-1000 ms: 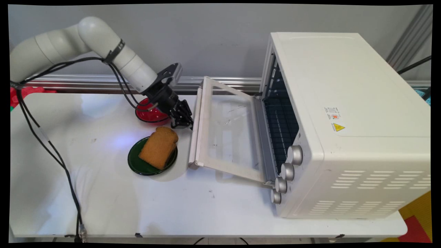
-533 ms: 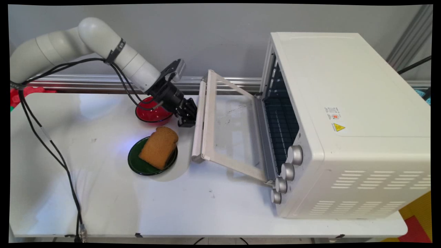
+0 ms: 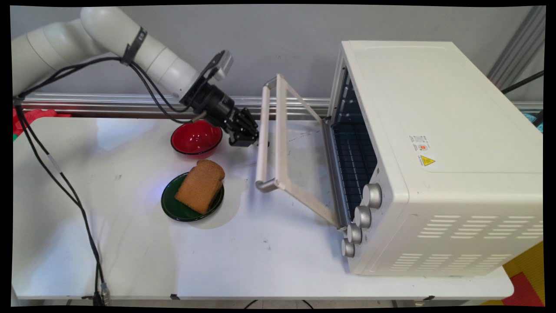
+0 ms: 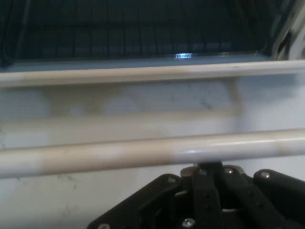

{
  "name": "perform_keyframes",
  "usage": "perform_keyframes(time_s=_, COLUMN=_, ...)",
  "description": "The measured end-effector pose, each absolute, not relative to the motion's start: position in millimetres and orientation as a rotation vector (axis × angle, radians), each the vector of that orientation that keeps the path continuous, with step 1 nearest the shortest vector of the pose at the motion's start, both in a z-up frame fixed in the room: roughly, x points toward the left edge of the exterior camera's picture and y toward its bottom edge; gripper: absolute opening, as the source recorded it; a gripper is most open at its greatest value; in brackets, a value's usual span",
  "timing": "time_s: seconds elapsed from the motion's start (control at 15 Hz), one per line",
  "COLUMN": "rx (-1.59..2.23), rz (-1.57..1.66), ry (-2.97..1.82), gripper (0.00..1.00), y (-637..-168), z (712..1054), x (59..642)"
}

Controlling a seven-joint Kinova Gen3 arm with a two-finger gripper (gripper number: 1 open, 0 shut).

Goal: Close the oven

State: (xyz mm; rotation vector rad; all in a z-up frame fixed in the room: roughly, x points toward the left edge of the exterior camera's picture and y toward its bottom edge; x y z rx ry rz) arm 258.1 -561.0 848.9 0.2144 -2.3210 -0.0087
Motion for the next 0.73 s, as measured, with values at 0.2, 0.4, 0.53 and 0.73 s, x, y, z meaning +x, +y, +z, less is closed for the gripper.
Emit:
perform_keyframes(time_s=0.2, rx=0.225, rz=-0.001, ry=-2.283, gripper=0.00, y=-556, z=869, x=250)
perform_keyframes(time_s=0.4, rx=0.245, rz=0.008, ry=-2.253, gripper=0.00, y=-552, z=886, x=245)
perform_keyframes(time_s=0.53, rx=0.256, rz=0.012, ry=-2.236, gripper=0.00, y=-549, z=897, x=241)
perform_keyframes(time_s=0.73, rx=0.261, rz=0.014, ry=-2.225, gripper=0.00, y=-545, z=909, x=238)
